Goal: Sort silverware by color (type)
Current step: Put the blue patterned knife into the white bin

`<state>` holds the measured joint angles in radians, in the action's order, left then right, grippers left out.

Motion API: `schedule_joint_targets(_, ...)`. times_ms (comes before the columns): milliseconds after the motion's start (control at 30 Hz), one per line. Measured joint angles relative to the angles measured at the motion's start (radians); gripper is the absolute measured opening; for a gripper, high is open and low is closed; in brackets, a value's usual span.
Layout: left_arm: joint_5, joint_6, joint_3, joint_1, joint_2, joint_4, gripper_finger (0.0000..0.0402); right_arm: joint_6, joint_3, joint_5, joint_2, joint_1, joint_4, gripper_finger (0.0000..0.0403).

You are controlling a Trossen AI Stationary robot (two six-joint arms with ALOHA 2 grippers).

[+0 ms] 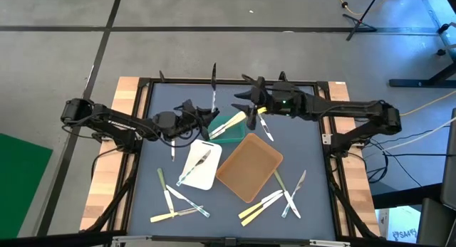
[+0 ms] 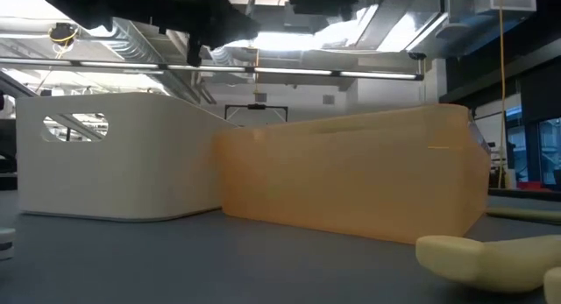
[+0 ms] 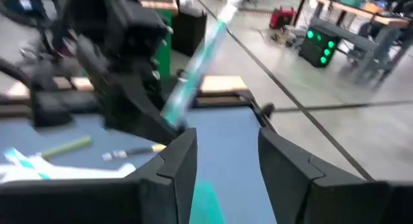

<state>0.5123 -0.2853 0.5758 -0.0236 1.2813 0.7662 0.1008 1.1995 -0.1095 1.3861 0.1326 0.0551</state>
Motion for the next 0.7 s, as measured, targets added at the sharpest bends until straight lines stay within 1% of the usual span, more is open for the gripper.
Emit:
schedule_joint_targets(100,-0.123,-0.169,0.0,-0.022,-0.021,-0.039,0.0037,0.024,0.0,-0.036,-0.017,0.0,0.067,0.015)
schedule_joint_targets(200,-0.266,-0.402,0.0,-0.047,-0.053,-0.141,0.0037,0.044,0.0,-0.061,-0.021,0.0,0.127,0.015)
schedule_joint_targets(333,-0.43,-0.696,0.0,-0.096,-0.083,-0.273,0.0037,0.064,0.0,-0.065,-0.022,0.0,0.203,0.015)
schedule_joint_targets(400,-0.502,-0.824,0.0,-0.121,-0.088,-0.302,0.0037,0.065,0.0,-0.065,-0.022,0.0,0.252,0.015)
schedule_joint_targets(567,-0.729,-1.062,-0.001,-0.187,-0.095,-0.308,0.0037,0.065,0.0,-0.064,-0.022,-0.001,0.387,0.015)
schedule_joint_targets(633,-0.781,-1.134,-0.001,-0.221,-0.102,-0.317,0.0037,0.066,0.0,-0.056,-0.022,-0.001,0.44,0.015)
schedule_joint_targets(700,-0.793,-1.198,-0.001,-0.253,-0.106,-0.317,0.0037,0.065,0.0,-0.046,-0.022,-0.001,0.495,0.015)
